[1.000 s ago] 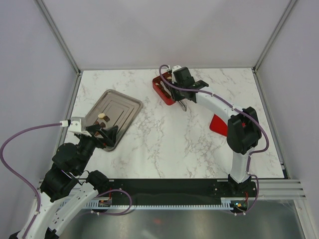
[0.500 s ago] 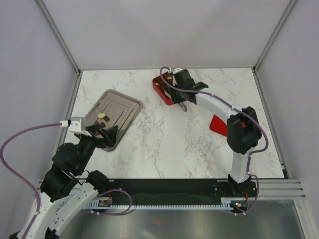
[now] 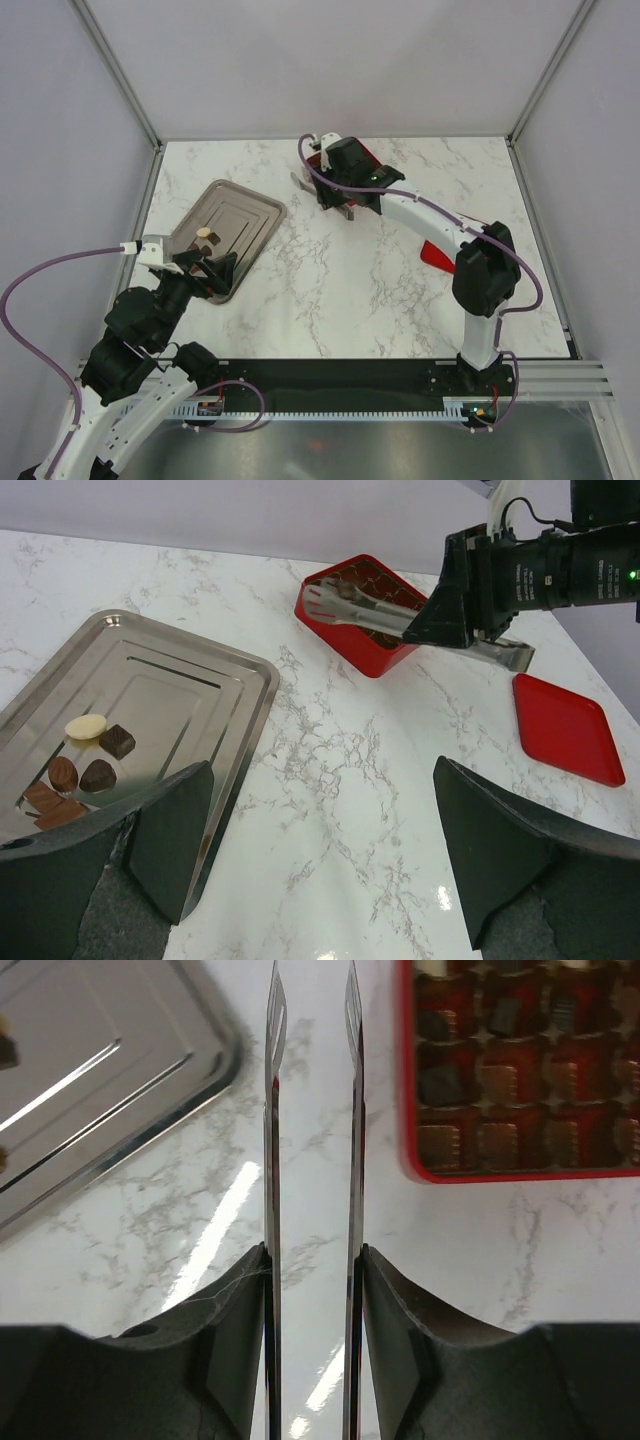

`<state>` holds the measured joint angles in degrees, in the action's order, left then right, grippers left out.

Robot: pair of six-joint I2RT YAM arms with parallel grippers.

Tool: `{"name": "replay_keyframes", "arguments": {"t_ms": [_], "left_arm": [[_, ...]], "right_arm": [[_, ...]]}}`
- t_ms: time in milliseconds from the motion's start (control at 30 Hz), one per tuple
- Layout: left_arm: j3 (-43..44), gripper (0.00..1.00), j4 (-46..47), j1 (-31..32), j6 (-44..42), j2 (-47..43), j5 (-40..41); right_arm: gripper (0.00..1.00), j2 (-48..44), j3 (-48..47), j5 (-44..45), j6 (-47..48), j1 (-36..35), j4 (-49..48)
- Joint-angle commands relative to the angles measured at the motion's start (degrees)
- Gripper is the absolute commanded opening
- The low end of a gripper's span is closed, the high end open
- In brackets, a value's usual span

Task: Pack the chocolate

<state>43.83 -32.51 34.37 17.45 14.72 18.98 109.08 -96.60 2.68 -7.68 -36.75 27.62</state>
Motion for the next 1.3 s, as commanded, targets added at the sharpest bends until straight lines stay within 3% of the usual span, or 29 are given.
{"name": "replay_keyframes", "arguments": {"t_ms": [0, 333, 900, 1067, 1267], "left_arm": [[0.1, 1.00, 2.5, -0.1, -2.2, 0.6, 0.2], [0.1, 1.00, 2.6, -0.1, -2.5, 0.6, 0.4], [0.1, 1.00, 2.8, -0.2, -2.4, 1.2, 0.5], [0.2, 1.00, 2.6, -0.1, -2.3, 1.3, 0.5], [0.1, 1.00, 2.5, -0.1, -2.2, 1.2, 0.5]], "right_arm": [[0.49, -0.2, -3.2, -1.5, 0.8, -7.0, -2.0], [0.52, 7.2, -5.3, -5.9, -0.8, -19.9, -5.0], [0.56, 13.9, -6.2, -8.7, -1.2, -25.2, -6.1], [0.53, 13.8, -6.1, -8.0, -1.2, -25.6, -6.0], [0.40, 11.3, -5.2, -3.8, -1.1, -25.4, -5.4]]}}
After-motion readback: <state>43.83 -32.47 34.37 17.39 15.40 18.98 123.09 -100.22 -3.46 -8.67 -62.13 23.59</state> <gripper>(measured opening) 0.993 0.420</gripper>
